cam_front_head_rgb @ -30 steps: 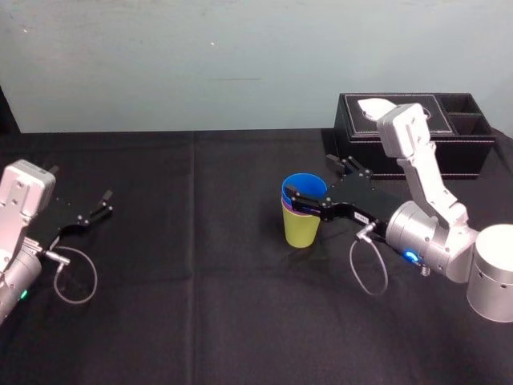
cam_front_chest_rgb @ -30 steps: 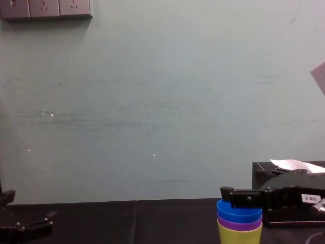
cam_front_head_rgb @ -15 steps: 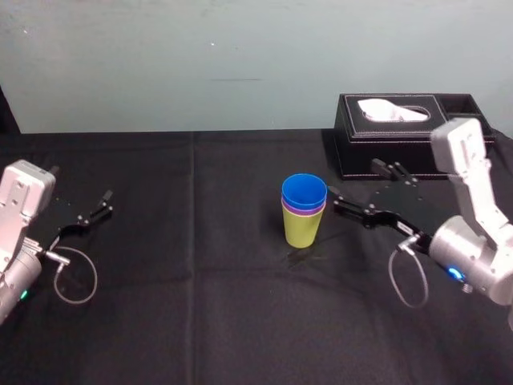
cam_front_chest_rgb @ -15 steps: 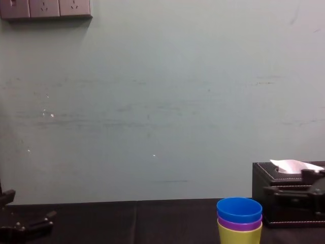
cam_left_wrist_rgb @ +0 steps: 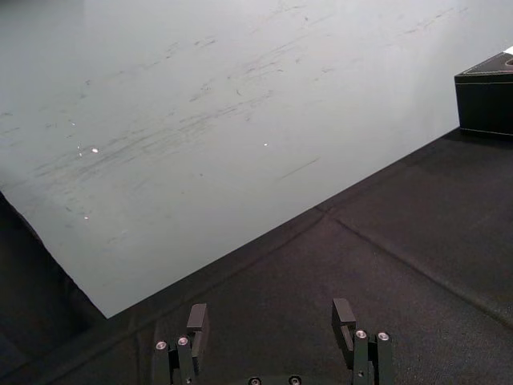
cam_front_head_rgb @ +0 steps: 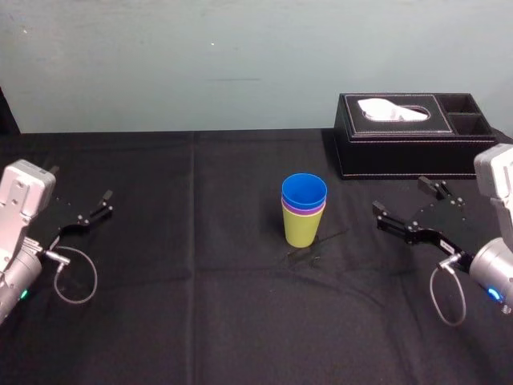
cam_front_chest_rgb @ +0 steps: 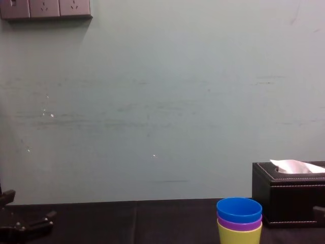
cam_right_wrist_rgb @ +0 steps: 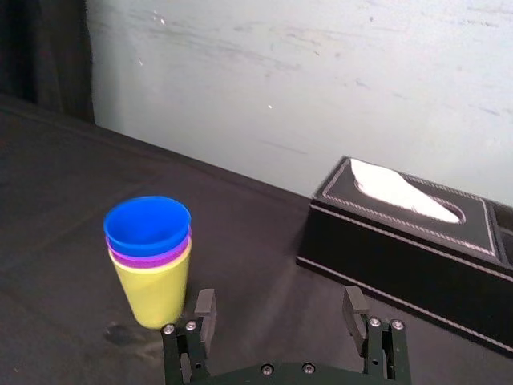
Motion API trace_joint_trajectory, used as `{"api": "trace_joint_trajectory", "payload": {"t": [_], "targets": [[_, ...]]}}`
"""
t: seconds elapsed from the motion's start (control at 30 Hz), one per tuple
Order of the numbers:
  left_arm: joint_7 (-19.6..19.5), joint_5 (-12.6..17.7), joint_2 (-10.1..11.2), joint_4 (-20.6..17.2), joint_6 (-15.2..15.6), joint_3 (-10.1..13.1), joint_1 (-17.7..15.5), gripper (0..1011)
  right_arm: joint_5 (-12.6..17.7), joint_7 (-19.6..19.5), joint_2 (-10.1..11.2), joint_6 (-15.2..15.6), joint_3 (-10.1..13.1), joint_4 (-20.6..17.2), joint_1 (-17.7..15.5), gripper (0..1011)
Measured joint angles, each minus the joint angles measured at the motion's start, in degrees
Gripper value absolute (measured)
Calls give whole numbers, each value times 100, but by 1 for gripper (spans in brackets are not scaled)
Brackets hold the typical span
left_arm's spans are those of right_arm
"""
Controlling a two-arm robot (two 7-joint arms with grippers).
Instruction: Stack the three plastic cups sequentially using one hand.
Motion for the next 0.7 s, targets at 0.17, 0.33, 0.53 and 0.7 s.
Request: {"api": "trace_joint_trajectory", "payload": {"t": [0.17, 0.33, 0.53, 0.7], "targets": [[0, 0, 0, 0, 0, 0, 0, 1010, -6, 15, 2, -19, 13, 28, -12, 1004], [0, 0, 0, 0, 0, 0, 0, 1010, -8, 18, 1, -13, 4, 23, -5, 1004], [0, 0, 0, 0, 0, 0, 0, 1010, -8, 23, -2, -6, -6, 14, 3, 1004], [0, 0, 0, 0, 0, 0, 0, 1010, -8, 23, -4, -1, -9, 11, 6, 1004]]}}
